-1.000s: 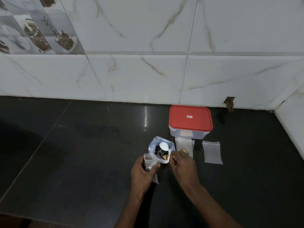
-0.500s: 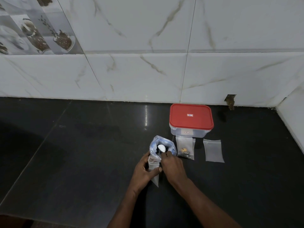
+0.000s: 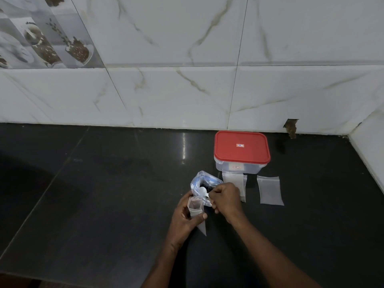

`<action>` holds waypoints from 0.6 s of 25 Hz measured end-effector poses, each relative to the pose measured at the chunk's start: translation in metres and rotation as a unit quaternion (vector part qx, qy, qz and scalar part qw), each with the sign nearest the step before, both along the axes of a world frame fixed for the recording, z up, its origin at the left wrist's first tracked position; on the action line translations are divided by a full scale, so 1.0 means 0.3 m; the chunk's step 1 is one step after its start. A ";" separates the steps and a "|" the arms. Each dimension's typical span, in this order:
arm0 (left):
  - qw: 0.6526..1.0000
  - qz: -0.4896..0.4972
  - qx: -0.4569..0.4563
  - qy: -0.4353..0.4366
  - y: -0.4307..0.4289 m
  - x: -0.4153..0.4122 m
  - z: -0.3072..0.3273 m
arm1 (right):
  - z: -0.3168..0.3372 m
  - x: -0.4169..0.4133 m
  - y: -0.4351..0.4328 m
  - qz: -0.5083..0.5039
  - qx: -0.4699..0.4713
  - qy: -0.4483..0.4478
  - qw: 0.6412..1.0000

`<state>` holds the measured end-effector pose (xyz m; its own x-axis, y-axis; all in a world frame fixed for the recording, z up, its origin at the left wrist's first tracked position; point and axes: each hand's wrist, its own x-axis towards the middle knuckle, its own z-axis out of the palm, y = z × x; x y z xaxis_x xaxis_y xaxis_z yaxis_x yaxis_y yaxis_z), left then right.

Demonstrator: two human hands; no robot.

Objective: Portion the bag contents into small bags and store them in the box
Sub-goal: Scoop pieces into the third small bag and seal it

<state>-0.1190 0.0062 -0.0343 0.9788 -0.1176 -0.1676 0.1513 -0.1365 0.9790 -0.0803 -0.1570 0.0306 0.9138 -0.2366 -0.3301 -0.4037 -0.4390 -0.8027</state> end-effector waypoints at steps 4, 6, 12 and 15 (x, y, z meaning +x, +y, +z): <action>1.000 0.013 -0.012 -0.019 -0.017 0.000 0.012 | 0.000 -0.005 -0.027 -0.059 0.036 0.020 0.997; 1.000 0.013 -0.017 -0.019 -0.024 -0.004 0.012 | -0.002 -0.010 -0.010 -0.012 -0.058 -0.008 0.998; 0.999 0.015 -0.020 -0.019 -0.044 -0.021 0.027 | 0.000 -0.008 0.002 0.009 -0.083 -0.022 0.996; 0.999 0.028 -0.007 -0.031 -0.034 -0.028 0.022 | 0.018 -0.010 -0.051 -0.048 -0.005 0.000 0.999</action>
<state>-0.1273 -0.0040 -0.0278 0.9922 -0.0654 -0.1060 0.0980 -0.1153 0.9885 -0.0832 -0.1722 0.0359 0.8865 -0.3270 -0.3274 -0.4447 -0.4059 -0.7984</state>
